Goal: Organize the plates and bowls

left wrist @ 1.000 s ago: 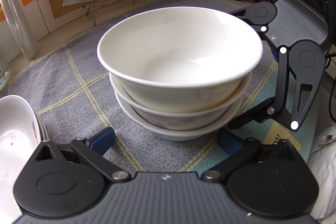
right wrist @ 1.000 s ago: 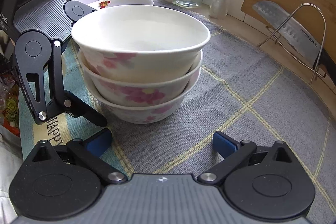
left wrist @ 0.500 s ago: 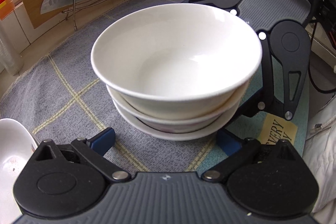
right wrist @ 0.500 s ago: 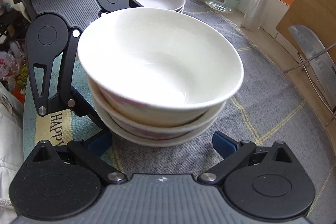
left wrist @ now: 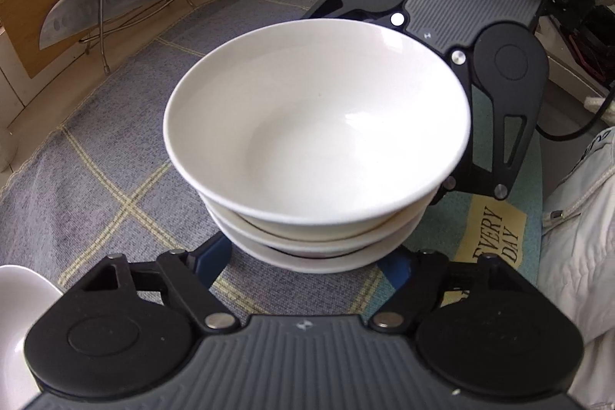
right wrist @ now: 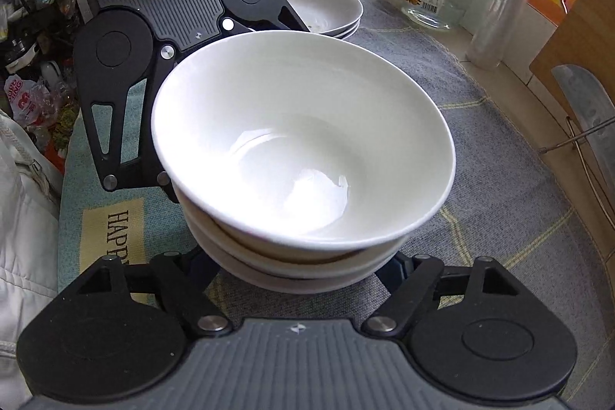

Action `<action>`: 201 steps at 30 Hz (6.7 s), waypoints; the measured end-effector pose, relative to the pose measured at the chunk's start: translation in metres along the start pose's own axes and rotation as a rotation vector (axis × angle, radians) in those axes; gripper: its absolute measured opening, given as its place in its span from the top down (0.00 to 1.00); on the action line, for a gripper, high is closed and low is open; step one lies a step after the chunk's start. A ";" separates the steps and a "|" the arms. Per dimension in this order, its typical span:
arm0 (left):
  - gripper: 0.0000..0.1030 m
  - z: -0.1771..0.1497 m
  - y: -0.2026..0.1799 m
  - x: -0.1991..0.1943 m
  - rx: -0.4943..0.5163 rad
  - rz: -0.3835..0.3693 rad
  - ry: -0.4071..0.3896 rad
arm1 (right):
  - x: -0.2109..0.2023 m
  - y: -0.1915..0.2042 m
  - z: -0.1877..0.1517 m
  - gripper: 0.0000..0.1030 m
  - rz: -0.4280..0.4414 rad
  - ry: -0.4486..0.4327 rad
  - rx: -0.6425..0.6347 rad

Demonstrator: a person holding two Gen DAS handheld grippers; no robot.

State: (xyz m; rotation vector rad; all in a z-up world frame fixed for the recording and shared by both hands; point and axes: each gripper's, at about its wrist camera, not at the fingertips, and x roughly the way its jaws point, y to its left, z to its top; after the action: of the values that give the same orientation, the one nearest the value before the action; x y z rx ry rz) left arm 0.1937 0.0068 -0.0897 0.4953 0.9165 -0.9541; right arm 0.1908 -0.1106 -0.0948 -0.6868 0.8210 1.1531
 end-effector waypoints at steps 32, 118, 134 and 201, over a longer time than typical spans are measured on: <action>0.27 0.002 -0.015 -0.029 0.060 0.026 -0.028 | -0.021 0.015 0.015 0.19 -0.045 0.018 -0.009; 0.12 -0.142 0.104 -0.123 -0.146 0.273 -0.087 | 0.094 0.027 0.204 0.00 -0.003 0.025 -0.204; 0.03 -0.161 0.071 -0.148 -0.321 0.512 -0.178 | 0.083 0.055 0.188 0.00 -0.193 0.055 -0.033; 0.03 -0.116 -0.022 -0.218 -0.990 0.788 -0.166 | -0.036 0.106 0.151 0.00 -0.535 -0.011 0.748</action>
State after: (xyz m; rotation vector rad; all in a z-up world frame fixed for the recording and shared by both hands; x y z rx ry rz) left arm 0.0670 0.1824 0.0306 -0.0988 0.8212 0.2161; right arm 0.1124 0.0236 0.0111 -0.2392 0.9064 0.3148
